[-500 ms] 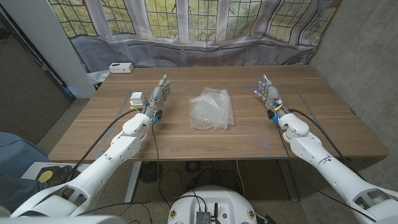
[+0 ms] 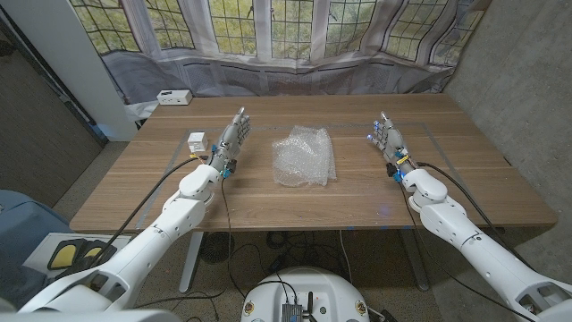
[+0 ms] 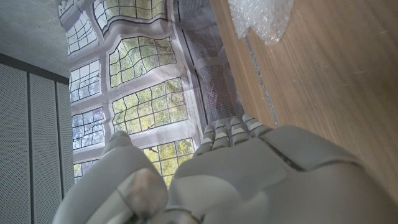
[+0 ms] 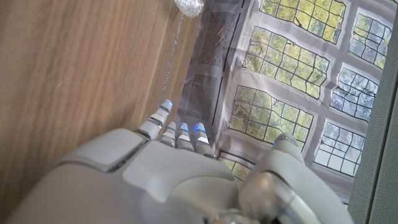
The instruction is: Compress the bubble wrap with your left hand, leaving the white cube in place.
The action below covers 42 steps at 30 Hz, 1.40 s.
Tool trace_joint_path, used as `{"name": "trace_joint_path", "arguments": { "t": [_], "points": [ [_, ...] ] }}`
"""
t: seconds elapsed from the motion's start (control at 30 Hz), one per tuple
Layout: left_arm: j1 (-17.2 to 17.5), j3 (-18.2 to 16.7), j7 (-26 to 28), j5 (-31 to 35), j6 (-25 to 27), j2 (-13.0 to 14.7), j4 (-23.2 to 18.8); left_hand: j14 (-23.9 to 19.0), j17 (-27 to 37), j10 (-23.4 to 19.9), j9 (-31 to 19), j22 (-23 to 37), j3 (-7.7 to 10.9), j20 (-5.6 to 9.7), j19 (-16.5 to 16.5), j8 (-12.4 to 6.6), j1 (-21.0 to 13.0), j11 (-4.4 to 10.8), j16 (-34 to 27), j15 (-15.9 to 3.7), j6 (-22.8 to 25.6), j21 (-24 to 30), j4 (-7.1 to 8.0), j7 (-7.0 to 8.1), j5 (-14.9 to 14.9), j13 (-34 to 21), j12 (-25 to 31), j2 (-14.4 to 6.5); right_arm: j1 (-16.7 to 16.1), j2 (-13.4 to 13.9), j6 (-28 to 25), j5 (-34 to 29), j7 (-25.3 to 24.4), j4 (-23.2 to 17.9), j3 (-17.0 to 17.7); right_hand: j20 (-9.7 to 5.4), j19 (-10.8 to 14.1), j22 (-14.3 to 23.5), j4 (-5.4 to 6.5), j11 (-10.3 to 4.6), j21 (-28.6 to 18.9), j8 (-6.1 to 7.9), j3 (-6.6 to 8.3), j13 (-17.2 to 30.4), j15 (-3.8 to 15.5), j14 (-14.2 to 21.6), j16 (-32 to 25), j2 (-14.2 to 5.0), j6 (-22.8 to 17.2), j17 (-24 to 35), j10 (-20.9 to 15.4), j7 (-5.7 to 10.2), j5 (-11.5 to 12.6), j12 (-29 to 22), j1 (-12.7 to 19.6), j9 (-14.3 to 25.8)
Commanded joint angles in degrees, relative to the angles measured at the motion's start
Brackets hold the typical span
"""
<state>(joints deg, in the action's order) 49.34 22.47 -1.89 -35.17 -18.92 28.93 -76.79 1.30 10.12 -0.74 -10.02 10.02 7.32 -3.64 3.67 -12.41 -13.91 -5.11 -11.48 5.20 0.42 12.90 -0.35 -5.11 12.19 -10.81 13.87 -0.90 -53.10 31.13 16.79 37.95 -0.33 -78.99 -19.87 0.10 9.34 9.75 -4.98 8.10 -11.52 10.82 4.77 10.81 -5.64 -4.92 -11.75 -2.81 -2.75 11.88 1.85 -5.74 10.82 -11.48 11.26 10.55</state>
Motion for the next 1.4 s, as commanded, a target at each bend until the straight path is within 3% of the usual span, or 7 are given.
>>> {"name": "trace_joint_path", "arguments": {
  "t": [0.03, 0.3, 0.6, 0.87, 1.23, 1.4],
  "points": [
    [0.70, -0.82, 1.96, 2.36, -3.26, 0.58, -1.61, -1.72, 0.13, -1.64, -0.16, 0.20, 0.18, 0.01, -2.05, -0.17, -1.22, 0.07, -0.70, -0.06, 1.29, 0.77, -0.71, -0.10, -0.36, -0.22, 0.50, -0.10, -0.17, 0.32, 3.94, -0.36, 1.98, -0.31, 0.95, -0.04, 0.85, 0.14, -0.46, 0.19, -0.25, 0.33, 0.17, 0.23, -0.25, 0.47, -0.41, 0.03, -0.29, 0.14, -0.65, -0.32, 0.33, -0.62, 0.55, 0.22],
    [-2.19, -0.39, -0.50, 3.24, -7.83, -1.26, 3.74, -6.46, 0.14, -6.20, -0.19, 0.21, 0.32, 0.11, -7.52, -0.21, -2.38, -0.23, -1.24, -0.35, 4.77, 1.71, -1.82, -0.18, -0.64, -0.29, 1.43, -0.12, -0.80, 0.32, 4.58, 1.40, 2.55, -0.80, 2.16, 0.07, 0.75, 0.15, -0.52, 0.33, -0.07, 0.84, 0.12, 0.23, -0.18, 1.04, -0.54, 0.09, -1.73, 0.14, -1.88, -0.31, 0.30, -0.96, 0.47, 0.22],
    [-3.92, -0.30, 1.78, 7.96, -14.65, -2.58, 7.70, -9.96, 0.14, -9.05, -0.24, 0.21, 0.30, -0.62, -11.66, -0.52, -3.20, 0.31, -1.44, -1.06, 8.38, 2.31, -2.73, 0.08, -0.68, -0.32, 1.77, 0.22, -1.43, 1.49, 3.32, 0.91, 1.28, -2.94, 2.59, -0.39, 1.29, 0.16, -0.57, 0.23, -0.19, 1.16, 0.19, 0.25, 0.12, 1.68, -0.69, -0.05, -2.98, 0.15, -2.75, -0.35, 0.27, -1.12, 0.46, 0.22],
    [-3.71, -0.06, 7.79, 16.23, -16.52, -1.02, 6.21, -10.91, 0.14, -9.93, -0.26, 0.22, 0.42, -0.99, -12.36, -0.75, -3.75, 0.43, -1.35, -0.92, 10.05, 2.19, -3.18, 0.00, -0.61, -0.35, 1.81, 0.23, -2.22, 1.07, 2.81, 0.08, -0.97, -4.90, 2.38, -0.34, 1.94, 0.17, -0.60, 0.17, -0.35, 1.03, 0.22, 0.26, 0.08, 2.23, -0.82, -0.13, -2.96, 0.16, -3.22, -0.41, 0.27, -1.17, 0.46, 0.22],
    [-5.19, 0.90, 6.28, 18.54, -19.68, -0.34, 7.41, -11.11, 0.14, -10.14, -0.27, 0.22, 0.67, -1.16, -12.62, -0.58, -4.24, 0.54, -1.17, -0.84, 10.29, 2.05, -3.48, 0.04, -0.58, -0.36, 1.71, -0.03, -2.89, 1.52, 2.74, -0.48, -1.52, -6.31, 2.43, -0.03, 1.80, 0.17, -0.69, 0.30, -0.22, 0.94, 0.30, 0.27, -0.08, 2.21, -0.74, -0.22, -2.93, 0.14, -3.13, -0.51, 0.27, -1.04, 0.57, 0.22],
    [-4.80, 0.78, 12.57, 26.66, -19.19, 0.41, 5.44, -11.17, 0.13, -10.19, -0.28, 0.22, 0.99, -1.29, -12.61, -0.48, -4.75, 0.72, -1.04, -0.95, 10.42, 1.90, -3.72, 0.02, -0.58, -0.37, 1.61, -0.42, -3.61, 2.37, 2.31, -0.88, -2.20, -7.52, 2.83, 0.04, 1.78, 0.16, -0.75, 0.40, -0.17, 0.90, 0.38, 0.28, -0.11, 2.22, -0.70, -0.31, -2.95, 0.13, -3.18, -0.49, 0.27, -1.00, 0.68, 0.22]
  ]
}}
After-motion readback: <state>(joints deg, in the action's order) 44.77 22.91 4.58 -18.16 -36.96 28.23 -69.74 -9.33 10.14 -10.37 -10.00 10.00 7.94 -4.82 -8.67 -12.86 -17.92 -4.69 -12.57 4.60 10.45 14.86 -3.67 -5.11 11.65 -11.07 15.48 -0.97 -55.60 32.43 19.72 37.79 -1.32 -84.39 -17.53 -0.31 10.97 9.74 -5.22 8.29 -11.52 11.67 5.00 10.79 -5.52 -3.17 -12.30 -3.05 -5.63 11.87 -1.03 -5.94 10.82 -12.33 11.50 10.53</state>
